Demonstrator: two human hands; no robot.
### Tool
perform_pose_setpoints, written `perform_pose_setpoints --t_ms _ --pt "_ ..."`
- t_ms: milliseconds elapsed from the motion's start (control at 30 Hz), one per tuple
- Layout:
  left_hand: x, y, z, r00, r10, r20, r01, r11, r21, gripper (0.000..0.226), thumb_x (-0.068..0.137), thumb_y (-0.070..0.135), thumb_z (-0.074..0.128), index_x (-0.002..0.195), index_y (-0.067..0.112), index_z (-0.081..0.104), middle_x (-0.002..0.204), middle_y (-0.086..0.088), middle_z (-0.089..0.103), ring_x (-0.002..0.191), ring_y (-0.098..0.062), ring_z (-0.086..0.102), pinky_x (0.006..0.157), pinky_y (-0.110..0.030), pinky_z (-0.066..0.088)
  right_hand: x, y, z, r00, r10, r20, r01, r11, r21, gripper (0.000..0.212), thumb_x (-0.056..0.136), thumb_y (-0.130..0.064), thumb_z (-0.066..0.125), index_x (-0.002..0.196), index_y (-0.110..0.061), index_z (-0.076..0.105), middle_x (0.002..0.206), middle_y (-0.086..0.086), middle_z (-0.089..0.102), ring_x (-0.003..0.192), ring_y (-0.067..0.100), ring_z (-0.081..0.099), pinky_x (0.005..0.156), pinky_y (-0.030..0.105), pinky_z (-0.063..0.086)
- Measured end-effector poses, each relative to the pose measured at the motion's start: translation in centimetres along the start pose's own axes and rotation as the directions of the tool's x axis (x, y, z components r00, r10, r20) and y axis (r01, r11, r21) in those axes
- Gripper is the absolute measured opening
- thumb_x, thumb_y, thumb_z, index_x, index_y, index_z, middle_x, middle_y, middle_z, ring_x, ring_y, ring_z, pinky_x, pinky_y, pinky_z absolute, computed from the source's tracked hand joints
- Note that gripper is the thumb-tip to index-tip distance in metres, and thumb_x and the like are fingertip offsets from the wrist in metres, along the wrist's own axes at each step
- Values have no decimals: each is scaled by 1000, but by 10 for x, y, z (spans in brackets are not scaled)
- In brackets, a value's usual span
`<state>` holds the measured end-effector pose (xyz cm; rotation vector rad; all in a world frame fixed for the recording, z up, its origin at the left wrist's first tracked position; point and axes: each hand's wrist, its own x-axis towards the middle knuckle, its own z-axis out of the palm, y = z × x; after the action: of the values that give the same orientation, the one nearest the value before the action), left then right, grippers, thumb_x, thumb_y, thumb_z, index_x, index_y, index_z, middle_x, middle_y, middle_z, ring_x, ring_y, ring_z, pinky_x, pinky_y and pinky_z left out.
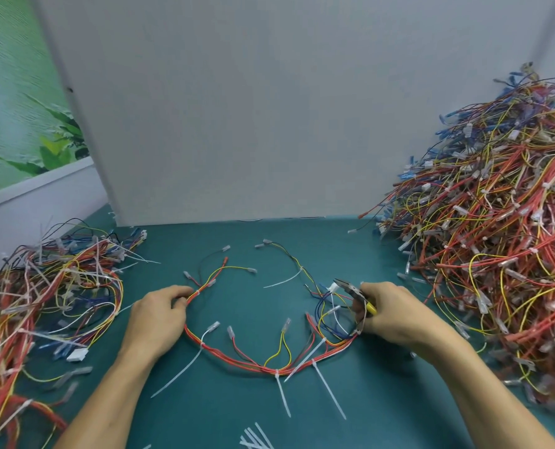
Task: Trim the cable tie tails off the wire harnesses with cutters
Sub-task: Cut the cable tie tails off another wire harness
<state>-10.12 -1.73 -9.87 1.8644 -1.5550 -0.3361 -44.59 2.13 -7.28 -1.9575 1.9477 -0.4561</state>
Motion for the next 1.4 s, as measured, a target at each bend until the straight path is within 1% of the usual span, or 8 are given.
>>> perform_pose_setpoints --t_ms 233,367,433,600,767,1033,1267,1400 --pt "9 -8 1 999 -7 34 9 998 -60 34 91 4 50 103 24 74 105 3 72 103 -21 62 89 -31 45 2 0 -2 1000 13 22 -13 1000 12 9 69 -21 66 76 -21 60 76 -2 66 79 18 60 71 36 51" --pt "12 -13 1 995 -91 25 94 977 -191 35 93 4 47 102 27 71 78 3 71 83 -15 65 74 -31 44 1 -1 -2 1000 13 26 -13 1000 5 11 70 -21 68 77 -20 60 77 -2 66 79 18 60 71 35 50" --pt "13 -14 0 991 -131 13 130 959 -253 34 94 5 46 106 26 69 73 1 70 77 -11 63 70 -31 42 1 -2 -3 999 10 30 -10 1000 1 10 71 -21 68 78 -20 60 78 -1 66 80 19 60 71 36 50" --pt "14 -11 0 990 -144 3 134 917 -376 34 95 -1 42 105 18 67 102 -3 67 75 -12 66 68 -31 51 -1 -3 -4 999 6 35 -5 1000 -15 11 71 -21 69 78 -20 60 79 -1 66 81 20 59 72 37 49" --pt "15 -10 -1 981 -195 -6 169 866 -470 32 96 -4 39 101 17 64 107 -3 63 76 -22 67 59 -30 51 -2 -5 -6 999 5 40 -4 1000 -21 13 71 -22 70 79 -20 60 79 -1 66 81 20 59 73 37 49" --pt "14 -10 -5 980 -200 1 178 873 -453 27 95 1 46 95 20 66 101 1 67 73 -19 66 57 -29 50 -5 -7 -6 999 1 38 -1 1000 -9 12 72 -21 69 78 -18 59 78 1 65 80 22 59 72 38 49" --pt "10 -6 -8 983 -156 99 184 868 -460 5 84 11 69 85 16 70 77 -5 69 61 -19 63 50 -30 52 -5 -9 -7 999 5 43 -5 1000 -19 13 72 -22 71 77 -18 59 76 -1 64 77 19 58 69 34 48" --pt "8 -6 -8 981 -129 146 177 904 -390 17 79 1 72 92 12 70 76 -4 68 60 -19 63 53 -30 52 -6 -10 -9 998 2 59 -1 1000 -26 12 73 -19 69 79 -18 60 78 0 65 79 21 58 71 35 48"
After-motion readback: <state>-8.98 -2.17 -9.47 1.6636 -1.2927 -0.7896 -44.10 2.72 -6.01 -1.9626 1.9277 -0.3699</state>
